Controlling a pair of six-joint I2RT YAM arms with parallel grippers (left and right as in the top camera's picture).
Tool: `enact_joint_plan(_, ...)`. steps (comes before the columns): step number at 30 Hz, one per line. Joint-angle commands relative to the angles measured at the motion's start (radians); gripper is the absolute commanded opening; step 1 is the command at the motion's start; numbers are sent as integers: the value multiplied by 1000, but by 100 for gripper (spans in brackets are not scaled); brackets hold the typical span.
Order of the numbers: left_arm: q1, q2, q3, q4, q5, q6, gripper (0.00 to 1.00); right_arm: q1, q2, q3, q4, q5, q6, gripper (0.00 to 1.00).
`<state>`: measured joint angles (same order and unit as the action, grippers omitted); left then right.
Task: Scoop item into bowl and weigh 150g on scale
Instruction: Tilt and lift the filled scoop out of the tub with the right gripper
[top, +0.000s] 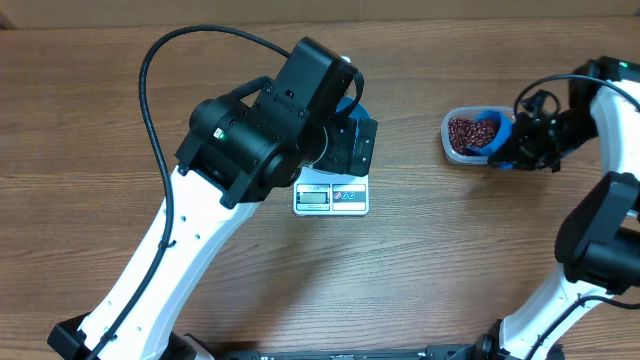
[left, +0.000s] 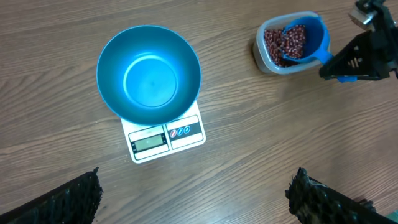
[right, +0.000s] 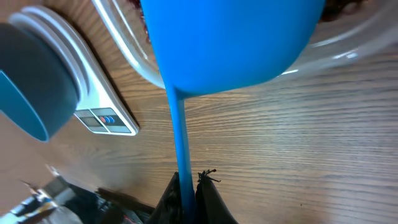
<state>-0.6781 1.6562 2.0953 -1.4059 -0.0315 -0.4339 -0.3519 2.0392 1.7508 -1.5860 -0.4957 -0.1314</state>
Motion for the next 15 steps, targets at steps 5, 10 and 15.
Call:
enact_joint_plan(5, 5, 8, 15, 6, -13, 19, 99, -42, -18, -17, -25, -46, -10, 4)
enact_joint_plan(10, 5, 8, 15, 6, -12, 19, 100, -52, -17, -36, -32, -87, -35, 4)
enact_joint_plan(15, 5, 8, 15, 3, -12, 19, 100, -63, -17, -37, -46, -189, -111, 4)
